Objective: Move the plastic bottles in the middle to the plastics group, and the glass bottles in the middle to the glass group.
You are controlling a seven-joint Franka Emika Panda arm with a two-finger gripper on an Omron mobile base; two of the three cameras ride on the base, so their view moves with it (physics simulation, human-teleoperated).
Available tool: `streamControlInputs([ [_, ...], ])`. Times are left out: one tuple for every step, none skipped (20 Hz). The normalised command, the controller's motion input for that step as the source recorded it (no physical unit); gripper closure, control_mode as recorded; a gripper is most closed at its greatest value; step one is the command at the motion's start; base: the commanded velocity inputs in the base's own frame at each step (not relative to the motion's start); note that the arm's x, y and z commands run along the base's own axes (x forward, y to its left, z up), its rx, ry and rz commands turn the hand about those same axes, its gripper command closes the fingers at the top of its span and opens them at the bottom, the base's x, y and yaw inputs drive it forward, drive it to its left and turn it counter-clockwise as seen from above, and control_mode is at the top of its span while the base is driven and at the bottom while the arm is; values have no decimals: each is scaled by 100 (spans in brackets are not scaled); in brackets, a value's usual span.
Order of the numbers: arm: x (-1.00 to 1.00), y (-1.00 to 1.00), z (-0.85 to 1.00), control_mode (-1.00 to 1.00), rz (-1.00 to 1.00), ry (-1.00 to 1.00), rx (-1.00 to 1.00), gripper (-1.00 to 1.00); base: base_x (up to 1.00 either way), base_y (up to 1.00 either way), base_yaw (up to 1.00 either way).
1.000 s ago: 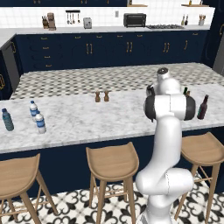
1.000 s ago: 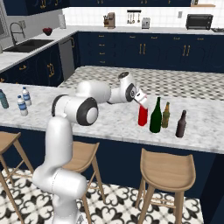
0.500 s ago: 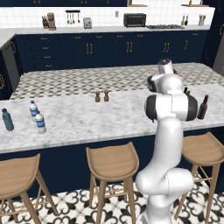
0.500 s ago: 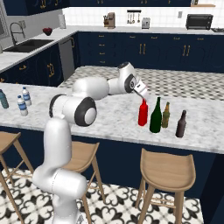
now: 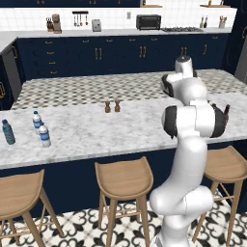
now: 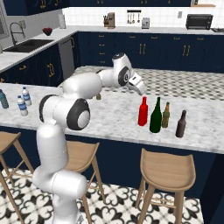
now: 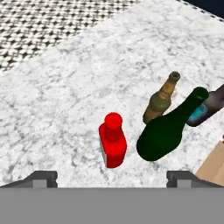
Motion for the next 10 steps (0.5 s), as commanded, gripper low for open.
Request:
streamControlInputs([
  [-68,66,0,-100,31,5,0,-100,0,0,0],
  [-72,61,0,-100,30,4,0,-100,0,0,0],
  [-74,61,0,-100,29,3,0,-100,0,0,0],
  [-74,57,0,-100,29,1,0,-100,0,0,0],
  [-84,41,0,-100,27,0,0,-100,0,0,0],
  [-84,42,0,-100,27,0,0,-100,0,0,0],
  [-84,44,0,-100,27,0,0,-100,0,0,0],
  [-89,44,0,-100,27,0,0,-100,0,0,0],
  [-96,36,0,-100,30,0,0,-100,0,0,0],
  [-96,36,0,-100,30,0,0,-100,0,0,0],
])
